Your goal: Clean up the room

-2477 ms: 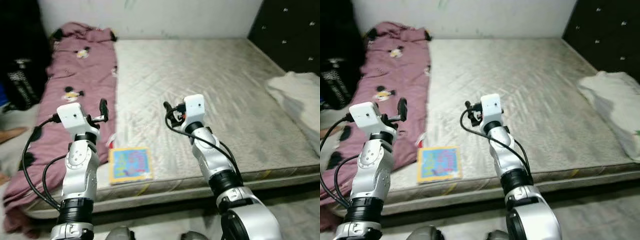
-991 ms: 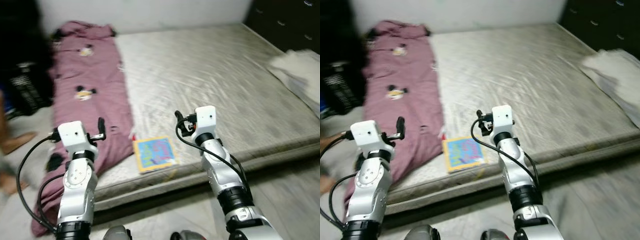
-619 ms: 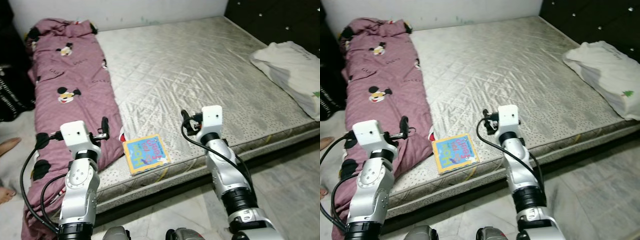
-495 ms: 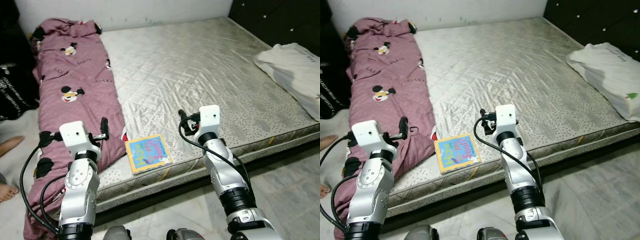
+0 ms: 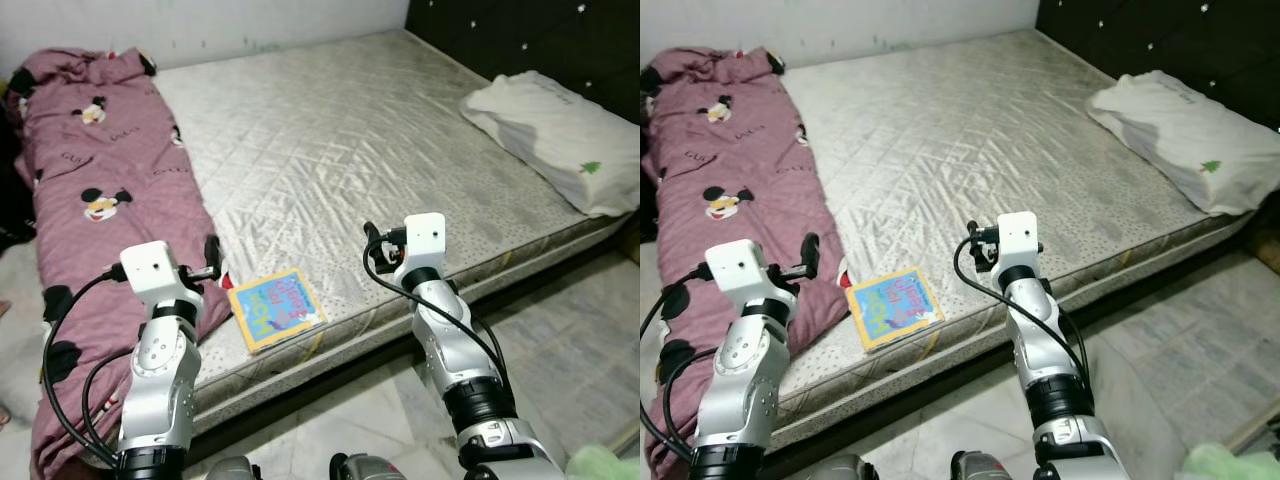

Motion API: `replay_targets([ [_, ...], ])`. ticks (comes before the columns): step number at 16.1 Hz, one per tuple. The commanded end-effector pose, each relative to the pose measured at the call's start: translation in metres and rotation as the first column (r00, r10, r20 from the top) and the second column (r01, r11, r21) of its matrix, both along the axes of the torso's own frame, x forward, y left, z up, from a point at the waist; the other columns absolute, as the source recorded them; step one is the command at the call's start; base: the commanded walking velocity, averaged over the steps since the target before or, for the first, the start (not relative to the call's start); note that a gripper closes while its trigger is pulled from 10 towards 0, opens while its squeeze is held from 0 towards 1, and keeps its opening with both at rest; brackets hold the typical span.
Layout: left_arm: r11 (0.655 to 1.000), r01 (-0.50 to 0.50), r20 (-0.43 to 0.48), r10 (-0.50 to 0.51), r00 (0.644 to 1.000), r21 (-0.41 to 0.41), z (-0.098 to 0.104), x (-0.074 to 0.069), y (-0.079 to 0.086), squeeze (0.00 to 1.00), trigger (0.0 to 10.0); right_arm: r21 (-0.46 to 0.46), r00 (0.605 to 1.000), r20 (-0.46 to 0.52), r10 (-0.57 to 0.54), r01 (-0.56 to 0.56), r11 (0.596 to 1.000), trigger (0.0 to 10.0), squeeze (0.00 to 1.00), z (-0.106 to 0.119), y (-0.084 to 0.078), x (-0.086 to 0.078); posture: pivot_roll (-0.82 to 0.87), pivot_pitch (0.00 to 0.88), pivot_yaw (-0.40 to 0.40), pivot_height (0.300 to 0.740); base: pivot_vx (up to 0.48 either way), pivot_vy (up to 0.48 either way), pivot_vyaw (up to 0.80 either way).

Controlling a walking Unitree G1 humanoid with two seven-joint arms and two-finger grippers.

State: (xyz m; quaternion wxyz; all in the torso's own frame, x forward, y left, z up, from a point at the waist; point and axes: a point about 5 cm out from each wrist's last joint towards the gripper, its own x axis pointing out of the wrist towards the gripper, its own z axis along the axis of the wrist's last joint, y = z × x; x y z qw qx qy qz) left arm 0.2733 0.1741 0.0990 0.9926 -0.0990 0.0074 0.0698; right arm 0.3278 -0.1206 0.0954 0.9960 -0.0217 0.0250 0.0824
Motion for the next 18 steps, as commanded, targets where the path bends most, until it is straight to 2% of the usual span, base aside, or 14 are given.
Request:
replay_targets([
  [1,1.000,0.003,0.002,-0.003,1.000,0.000,0.0020,-0.0005,0.0018,0.00,10.0,-0.001,1.000,0.009,0.006,-0.006,1.000,10.0,0.00,0.0042,0.0015,0.0010,0.07,0.046,0.002,0.740,0.000,0.000,0.00],
  [5,1.000,0.005,0.006,-0.005,1.000,0.002,0.0031,0.0000,0.0013,0.00,10.0,-0.006,1.000,0.006,0.013,-0.013,1.000,10.0,0.00,0.0039,0.0020,0.0026,0.07,0.037,-0.001,0.740,0.000,0.452,0.00],
  [14,1.000,0.019,0.021,-0.019,1.000,0.006,0.0065,0.0025,-0.0019,0.00,10.0,-0.012,1.000,0.008,0.017,-0.017,1.000,10.0,0.00,0.0050,0.0030,0.0041,0.07,0.034,-0.002,0.740,0.000,0.000,0.00],
  [18,0.998,0.058,0.051,-0.057,0.997,-0.008,0.0099,0.0015,-0.0057,0.00,10.0,-0.018,1.000,0.006,0.017,-0.017,1.000,10.0,0.00,0.0051,0.0031,0.0044,0.07,0.038,-0.004,0.740,0.061,0.000,0.00],
])
